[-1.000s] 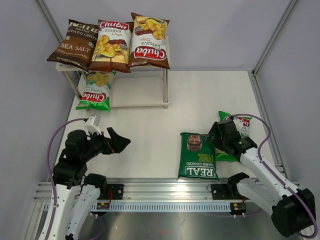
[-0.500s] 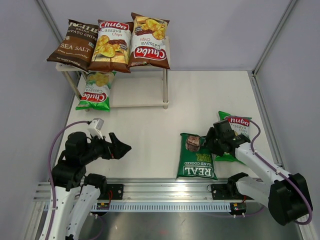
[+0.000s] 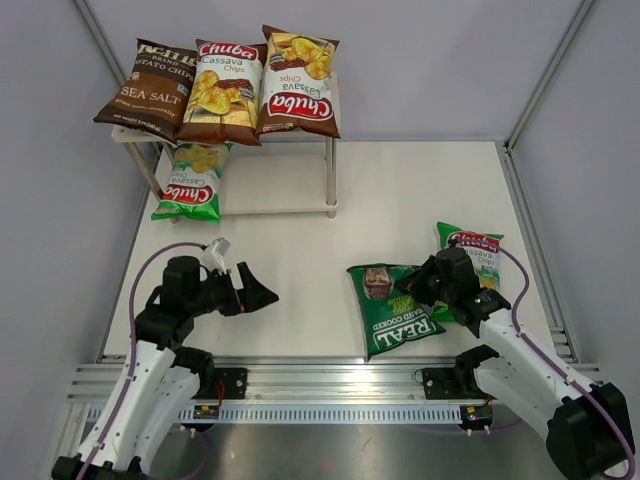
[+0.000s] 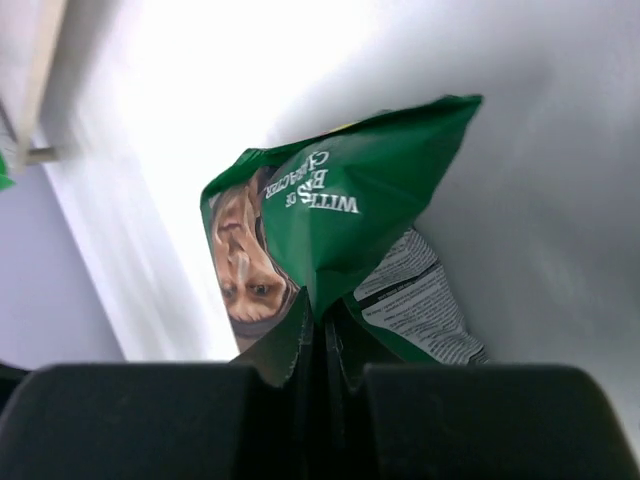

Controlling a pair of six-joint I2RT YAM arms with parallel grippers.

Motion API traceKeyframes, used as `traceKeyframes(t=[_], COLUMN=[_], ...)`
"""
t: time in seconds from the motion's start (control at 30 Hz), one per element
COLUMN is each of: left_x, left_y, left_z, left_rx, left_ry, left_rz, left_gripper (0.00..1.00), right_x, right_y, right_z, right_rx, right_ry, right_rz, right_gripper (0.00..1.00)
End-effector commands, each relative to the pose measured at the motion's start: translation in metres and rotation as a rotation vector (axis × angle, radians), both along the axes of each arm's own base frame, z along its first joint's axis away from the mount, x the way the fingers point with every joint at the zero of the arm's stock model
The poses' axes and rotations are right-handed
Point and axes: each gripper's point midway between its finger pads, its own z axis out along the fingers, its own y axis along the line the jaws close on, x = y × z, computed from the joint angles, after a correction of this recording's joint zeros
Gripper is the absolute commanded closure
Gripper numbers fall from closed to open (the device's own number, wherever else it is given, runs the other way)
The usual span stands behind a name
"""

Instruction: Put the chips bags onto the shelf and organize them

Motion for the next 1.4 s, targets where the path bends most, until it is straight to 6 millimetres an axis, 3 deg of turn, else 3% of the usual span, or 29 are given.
traceKeyframes(t=[0.0,0.17,0.3,0.37,0.43,0.5,0.63,0.87,0.9,1.03,1.2,1.23,1.27,1.3,1.33,1.37], left_x=[0.012,0.007,0.007,0.006,0.013,0.014,0.013,0.001,-0.003,-0.007,-0.018,-0.018,-0.020,-0.021,-0.020,-0.020], left_y=[-0.022,-0.057,-0.077,-0.083,-0.089,-0.092,-0.098,-0.104,-0.104,-0.103,-0.103,-0.103,-0.103,-0.102,-0.102,-0.101], left_z=[0.010,0.020,0.030,0.020,0.022,0.014,0.011,0.038,0.055,0.065,0.084,0.085,0.088,0.088,0.089,0.086], left_rx=[-0.090,-0.178,-0.219,-0.215,-0.240,-0.237,-0.282,-0.388,-0.441,-0.483,-0.556,-0.560,-0.571,-0.570,-0.568,-0.557], left_ry=[-0.027,-0.093,-0.184,-0.184,-0.230,-0.241,-0.297,-0.488,-0.554,-0.603,-0.656,-0.658,-0.662,-0.663,-0.661,-0.655], left_rz=[-0.030,-0.110,-0.134,-0.127,-0.112,-0.103,-0.101,-0.161,-0.175,-0.182,-0.219,-0.220,-0.224,-0.227,-0.221,-0.217], left_gripper=[0.01,0.01,0.01,0.01,0.01,0.01,0.01,0.01,0.01,0.01,0.01,0.02,0.11,0.23,0.49,0.56], right_x=[0.022,0.034,0.042,0.042,0.036,0.040,0.033,0.008,-0.001,-0.024,-0.038,-0.039,-0.041,-0.040,-0.040,-0.035], right_y=[0.015,0.029,0.050,0.066,0.084,0.090,0.112,0.149,0.158,0.181,0.201,0.203,0.204,0.203,0.201,0.198], right_z=[0.032,0.052,0.079,0.095,0.108,0.125,0.157,0.214,0.218,0.241,0.251,0.252,0.254,0.252,0.251,0.246], right_rx=[0.135,0.195,0.253,0.305,0.342,0.370,0.460,0.644,0.670,0.724,0.741,0.746,0.759,0.758,0.755,0.735], right_ry=[-0.096,-0.137,-0.199,-0.235,-0.252,-0.291,-0.330,-0.372,-0.363,-0.378,-0.391,-0.390,-0.397,-0.400,-0.404,-0.411], right_rz=[-0.055,-0.082,-0.067,-0.037,0.004,-0.016,0.035,0.177,0.214,0.309,0.356,0.359,0.364,0.355,0.349,0.319], right_gripper=[0.92,0.96,0.99,1.00,1.00,1.00,1.00,1.00,1.00,1.00,1.00,1.00,1.00,1.00,0.99,0.97])
